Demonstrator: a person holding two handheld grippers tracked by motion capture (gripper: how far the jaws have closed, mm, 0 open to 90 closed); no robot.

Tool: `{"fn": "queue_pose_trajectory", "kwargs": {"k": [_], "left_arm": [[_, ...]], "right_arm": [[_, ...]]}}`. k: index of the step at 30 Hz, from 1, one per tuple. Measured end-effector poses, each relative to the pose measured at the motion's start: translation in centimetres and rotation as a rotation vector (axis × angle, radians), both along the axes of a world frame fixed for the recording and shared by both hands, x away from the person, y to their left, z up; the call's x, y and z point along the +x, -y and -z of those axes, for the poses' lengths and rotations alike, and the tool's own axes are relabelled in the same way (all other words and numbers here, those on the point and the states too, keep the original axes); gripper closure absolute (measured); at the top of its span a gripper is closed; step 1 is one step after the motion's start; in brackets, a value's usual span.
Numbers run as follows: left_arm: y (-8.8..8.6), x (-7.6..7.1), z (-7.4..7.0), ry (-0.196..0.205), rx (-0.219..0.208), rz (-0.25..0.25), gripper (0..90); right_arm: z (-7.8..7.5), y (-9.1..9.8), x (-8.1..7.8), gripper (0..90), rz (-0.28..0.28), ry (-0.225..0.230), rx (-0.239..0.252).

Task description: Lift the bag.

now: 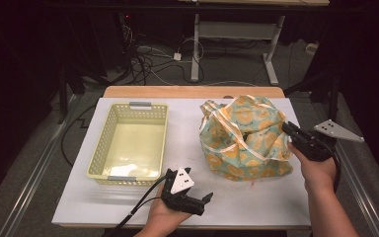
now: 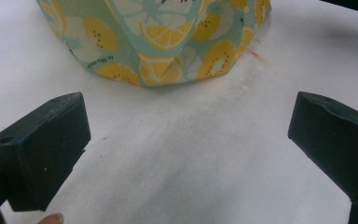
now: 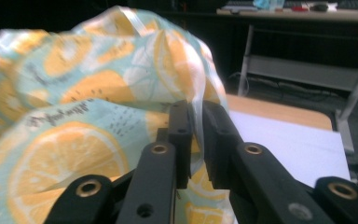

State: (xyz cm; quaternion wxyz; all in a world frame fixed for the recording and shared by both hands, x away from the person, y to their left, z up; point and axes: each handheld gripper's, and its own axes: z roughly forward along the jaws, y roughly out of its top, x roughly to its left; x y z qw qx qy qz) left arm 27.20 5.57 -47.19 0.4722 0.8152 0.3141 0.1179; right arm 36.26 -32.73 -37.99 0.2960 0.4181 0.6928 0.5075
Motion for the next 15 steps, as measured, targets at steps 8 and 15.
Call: {"fn": "queue_pose_trajectory", "kwargs": {"k": [8, 15], "left_arm": [[-0.3, 0.1, 0.2, -0.016, -0.009, -0.011, 0.0], [-0.3, 0.2, 0.5, -0.028, -0.001, -0.008, 0.0]], "right_arm": [[-2.2, 0.3, -2.3, 74.7, -0.027, 0.076, 0.018], [-3.2, 1.1, -4.3, 70.2, -0.041, 0.109, 0.024]]}}
